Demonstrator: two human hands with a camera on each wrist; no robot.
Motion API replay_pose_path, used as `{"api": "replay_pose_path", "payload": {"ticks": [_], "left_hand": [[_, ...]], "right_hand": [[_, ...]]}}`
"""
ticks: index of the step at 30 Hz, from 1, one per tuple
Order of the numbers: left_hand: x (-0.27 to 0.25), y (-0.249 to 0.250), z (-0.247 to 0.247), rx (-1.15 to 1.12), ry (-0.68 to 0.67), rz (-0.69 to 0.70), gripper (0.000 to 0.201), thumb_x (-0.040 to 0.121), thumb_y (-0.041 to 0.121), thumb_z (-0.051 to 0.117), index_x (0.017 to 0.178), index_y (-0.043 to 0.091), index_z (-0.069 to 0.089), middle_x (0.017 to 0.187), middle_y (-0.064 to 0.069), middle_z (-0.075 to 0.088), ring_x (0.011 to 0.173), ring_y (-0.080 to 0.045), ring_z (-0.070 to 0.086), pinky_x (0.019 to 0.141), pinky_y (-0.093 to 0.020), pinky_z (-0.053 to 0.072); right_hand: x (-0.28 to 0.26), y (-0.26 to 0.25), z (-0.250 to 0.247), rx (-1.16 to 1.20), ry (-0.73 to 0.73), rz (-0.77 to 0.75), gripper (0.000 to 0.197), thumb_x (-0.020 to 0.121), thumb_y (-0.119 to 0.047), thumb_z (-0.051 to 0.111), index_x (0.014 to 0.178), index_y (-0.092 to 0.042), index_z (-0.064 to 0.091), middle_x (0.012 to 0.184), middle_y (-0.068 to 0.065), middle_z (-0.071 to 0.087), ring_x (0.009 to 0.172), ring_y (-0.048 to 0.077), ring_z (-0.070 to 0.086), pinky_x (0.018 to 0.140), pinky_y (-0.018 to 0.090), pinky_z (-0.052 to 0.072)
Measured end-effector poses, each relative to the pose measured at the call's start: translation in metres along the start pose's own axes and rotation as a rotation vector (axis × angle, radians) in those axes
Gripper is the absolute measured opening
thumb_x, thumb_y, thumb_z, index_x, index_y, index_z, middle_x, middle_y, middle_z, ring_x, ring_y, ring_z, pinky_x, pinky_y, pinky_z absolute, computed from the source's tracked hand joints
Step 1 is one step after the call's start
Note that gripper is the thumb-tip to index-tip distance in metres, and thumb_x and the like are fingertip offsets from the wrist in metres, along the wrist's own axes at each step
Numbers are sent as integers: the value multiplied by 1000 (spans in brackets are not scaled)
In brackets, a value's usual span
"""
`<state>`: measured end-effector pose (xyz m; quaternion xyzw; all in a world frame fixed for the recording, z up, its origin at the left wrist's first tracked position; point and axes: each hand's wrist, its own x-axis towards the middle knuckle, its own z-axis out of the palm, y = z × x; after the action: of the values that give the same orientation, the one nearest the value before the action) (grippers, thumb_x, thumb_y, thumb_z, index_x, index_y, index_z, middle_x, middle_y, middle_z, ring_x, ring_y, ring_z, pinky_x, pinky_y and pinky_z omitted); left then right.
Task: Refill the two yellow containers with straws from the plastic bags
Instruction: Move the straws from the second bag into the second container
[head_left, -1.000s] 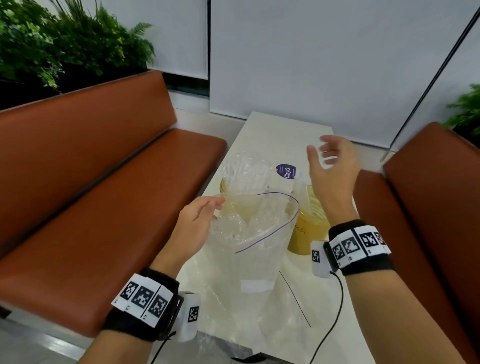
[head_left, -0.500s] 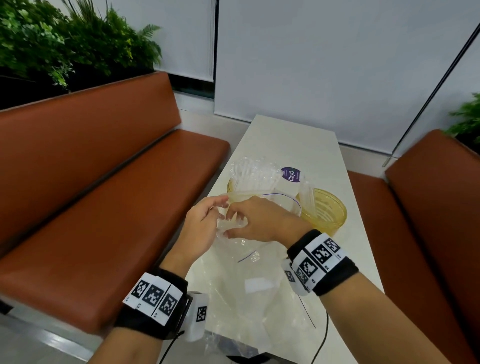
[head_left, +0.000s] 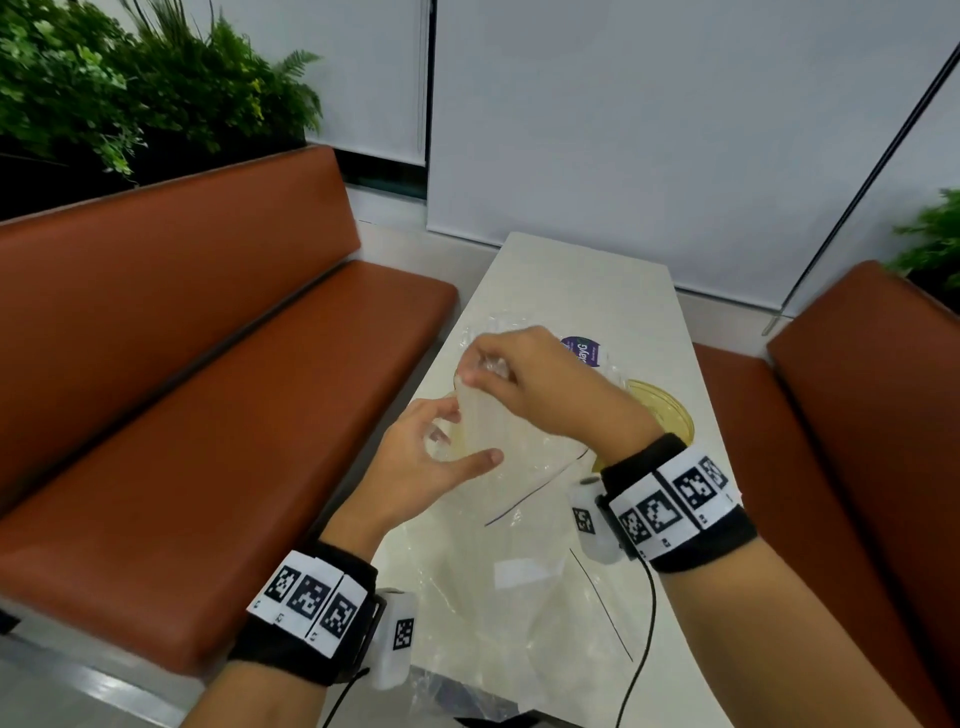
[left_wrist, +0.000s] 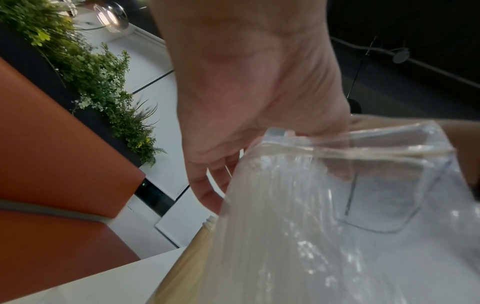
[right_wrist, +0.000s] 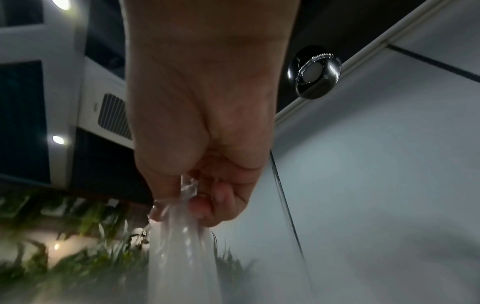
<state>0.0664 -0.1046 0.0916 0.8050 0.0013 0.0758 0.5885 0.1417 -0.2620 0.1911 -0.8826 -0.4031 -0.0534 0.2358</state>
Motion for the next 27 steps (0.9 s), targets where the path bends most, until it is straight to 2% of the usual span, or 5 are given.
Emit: {"api": "replay_pose_path", "payload": {"ticks": [8,16,19,24,27], "left_hand": [[17,-3,22,-65,187,86,42,72,48,86,102,24,71,98,-2,69,69,-3,53,61,-21,45],[19,-4,27,-13,138,151,26,94,19,69,118,14,64,94,14,68,89,3,68,67,-16,54],[16,1,31,-140,151,143,28,79,31,63,102,15,59,88,10,60,82,6,66,65,-10,50],[17,-3,21,-13,63,107,31,81,3,78,108,6,63,84,10,60,71,9,58,64,-16,45],[17,1,18,168,117,38,34,74,43,83,89,21,63,82,11,53,64,-3,45,62,-24,37]], "right_hand": [[11,-31,-10,174,115,-95,15,95,-25,67,99,-12,73,65,-25,55,61,-10,54,60,7,36],[-1,-18,36,517,149,219,82,63,-48,90,133,-29,51,107,-14,64,92,-5,60,84,23,51],[0,-13,63,490,87,223,52,74,-48,83,109,-16,61,101,5,70,93,20,68,84,42,59],[4,-24,64,604,216,147,7,99,-23,61,99,-16,59,77,6,74,72,12,71,69,19,54],[12,-35,38,702,359,105,10,100,-20,58,91,-15,58,62,2,62,56,13,62,62,23,52]]}}
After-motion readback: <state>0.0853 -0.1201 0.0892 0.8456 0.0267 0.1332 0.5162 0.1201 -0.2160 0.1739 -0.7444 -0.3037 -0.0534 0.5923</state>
